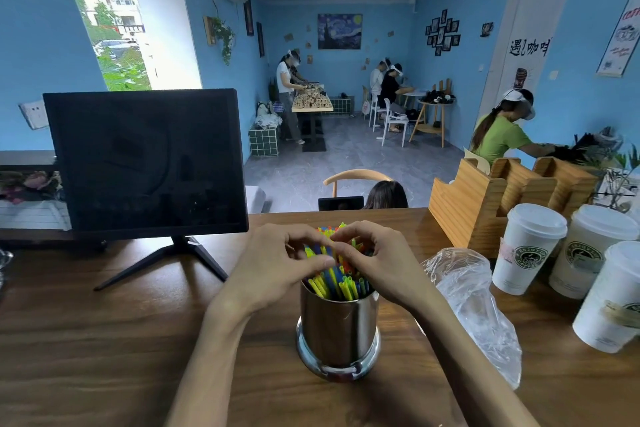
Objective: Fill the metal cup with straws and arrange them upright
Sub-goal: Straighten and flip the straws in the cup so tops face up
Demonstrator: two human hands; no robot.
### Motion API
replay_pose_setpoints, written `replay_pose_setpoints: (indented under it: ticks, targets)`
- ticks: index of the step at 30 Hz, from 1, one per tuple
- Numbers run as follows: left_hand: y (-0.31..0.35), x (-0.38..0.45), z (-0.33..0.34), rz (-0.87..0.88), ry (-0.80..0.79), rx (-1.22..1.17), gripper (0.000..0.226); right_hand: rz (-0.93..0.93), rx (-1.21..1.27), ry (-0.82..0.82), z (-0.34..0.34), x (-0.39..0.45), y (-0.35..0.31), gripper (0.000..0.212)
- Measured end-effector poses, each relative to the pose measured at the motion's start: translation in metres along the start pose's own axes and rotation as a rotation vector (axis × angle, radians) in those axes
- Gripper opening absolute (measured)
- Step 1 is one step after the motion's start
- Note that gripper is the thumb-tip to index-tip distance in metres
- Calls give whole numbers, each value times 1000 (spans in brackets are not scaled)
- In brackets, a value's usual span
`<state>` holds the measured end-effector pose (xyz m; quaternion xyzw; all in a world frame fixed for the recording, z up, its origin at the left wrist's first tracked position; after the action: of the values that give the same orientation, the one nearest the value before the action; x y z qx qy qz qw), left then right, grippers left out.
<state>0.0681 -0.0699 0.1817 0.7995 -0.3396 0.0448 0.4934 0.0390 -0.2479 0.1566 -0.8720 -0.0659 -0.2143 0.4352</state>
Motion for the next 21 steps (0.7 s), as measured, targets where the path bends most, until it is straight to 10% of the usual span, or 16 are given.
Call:
replay_pose_setpoints:
  ticks: [15,21]
  targets:
    - [23,26,-68,-3,702,-575,20,68,84,0,-5,-2,4,20]
    - [-6,19,-56,-123,810,-853,24,139,733,237,-30,-6,-2,18]
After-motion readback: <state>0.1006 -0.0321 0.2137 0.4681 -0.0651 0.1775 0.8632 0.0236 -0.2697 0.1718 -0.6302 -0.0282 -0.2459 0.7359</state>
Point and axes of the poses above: each hand's wrist, its own x-axis towards the middle knuckle, its own z-axis out of the palm, y = z × x, the point moved 6 cm from there along x, towards the middle knuckle, and after that the axes turned 1 degree about z, right-handed, at the moved point
